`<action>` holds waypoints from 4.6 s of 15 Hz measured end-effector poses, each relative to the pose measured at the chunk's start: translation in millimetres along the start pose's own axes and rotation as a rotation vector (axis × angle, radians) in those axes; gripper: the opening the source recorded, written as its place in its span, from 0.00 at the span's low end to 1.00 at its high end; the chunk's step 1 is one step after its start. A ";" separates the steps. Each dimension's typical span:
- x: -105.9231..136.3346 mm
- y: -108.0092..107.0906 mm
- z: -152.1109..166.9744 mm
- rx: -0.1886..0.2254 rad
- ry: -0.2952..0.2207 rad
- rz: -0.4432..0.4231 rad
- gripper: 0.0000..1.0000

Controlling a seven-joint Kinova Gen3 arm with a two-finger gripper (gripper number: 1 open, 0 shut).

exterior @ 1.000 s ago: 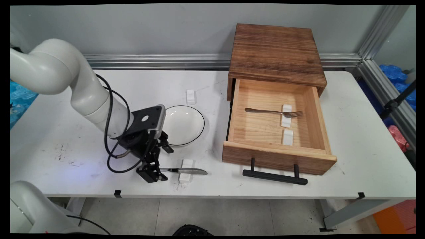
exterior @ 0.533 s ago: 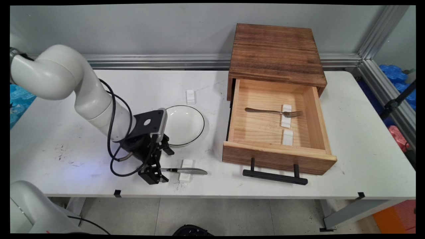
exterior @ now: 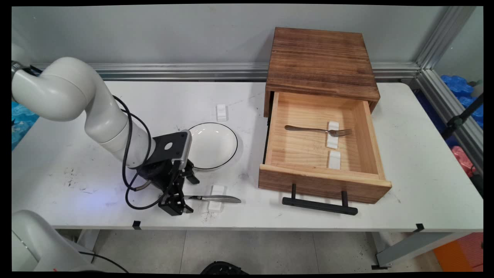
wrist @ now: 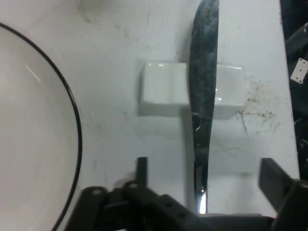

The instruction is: Pick up the knife from the right of the white plate, then place the picked object into the drawer

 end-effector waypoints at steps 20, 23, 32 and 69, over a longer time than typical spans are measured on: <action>-1.9 3.3 -42.6 -0.019 0.014 0.031 0.00; 3.3 1.2 -66.4 -0.030 0.027 0.054 0.00; 41.8 -29.3 -137.3 -0.033 0.097 0.111 0.00; 306.6 -141.8 0.5 -0.026 0.167 0.221 0.00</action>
